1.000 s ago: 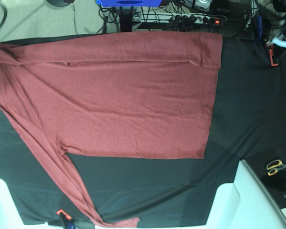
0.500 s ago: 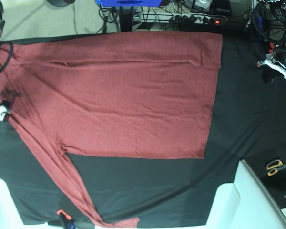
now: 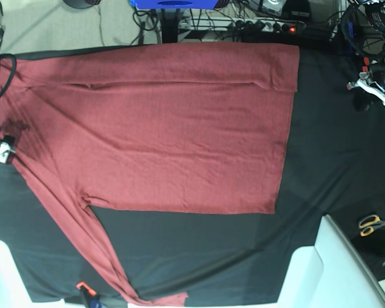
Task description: Fold the T-shirt properly
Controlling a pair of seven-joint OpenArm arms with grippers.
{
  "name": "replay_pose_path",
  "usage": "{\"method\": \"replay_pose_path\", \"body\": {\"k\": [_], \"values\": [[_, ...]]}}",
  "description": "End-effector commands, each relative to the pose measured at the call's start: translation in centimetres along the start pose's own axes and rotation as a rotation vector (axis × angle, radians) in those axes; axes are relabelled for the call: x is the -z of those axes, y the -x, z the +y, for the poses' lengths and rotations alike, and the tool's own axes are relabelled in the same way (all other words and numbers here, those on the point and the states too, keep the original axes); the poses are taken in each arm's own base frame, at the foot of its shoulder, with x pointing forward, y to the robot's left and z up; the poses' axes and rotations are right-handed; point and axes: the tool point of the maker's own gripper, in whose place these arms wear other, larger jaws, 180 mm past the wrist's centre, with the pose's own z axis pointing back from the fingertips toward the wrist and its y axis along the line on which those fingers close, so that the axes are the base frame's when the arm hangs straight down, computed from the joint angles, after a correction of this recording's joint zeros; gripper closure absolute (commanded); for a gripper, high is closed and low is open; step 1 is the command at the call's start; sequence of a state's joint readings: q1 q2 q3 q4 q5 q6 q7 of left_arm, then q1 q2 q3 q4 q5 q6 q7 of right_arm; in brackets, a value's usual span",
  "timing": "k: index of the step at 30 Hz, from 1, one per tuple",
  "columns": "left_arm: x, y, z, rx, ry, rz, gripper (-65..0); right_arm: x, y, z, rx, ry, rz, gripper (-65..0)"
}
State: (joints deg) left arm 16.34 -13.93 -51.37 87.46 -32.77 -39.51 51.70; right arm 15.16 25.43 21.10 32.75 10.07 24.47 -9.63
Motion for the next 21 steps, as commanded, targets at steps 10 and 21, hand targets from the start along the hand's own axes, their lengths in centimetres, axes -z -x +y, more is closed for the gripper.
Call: {"method": "replay_pose_path", "body": {"k": [10,21], "values": [[-0.2,-2.4,0.1,0.027,0.006,-0.064,0.0,-0.8,-3.4,0.2,-0.046,-0.002,-0.062,-42.6],[-0.2,-2.2,0.0,0.020,0.006,-0.061,0.0,1.8,-5.6,2.9,-0.002,-0.057,-0.064,-43.1]]}}
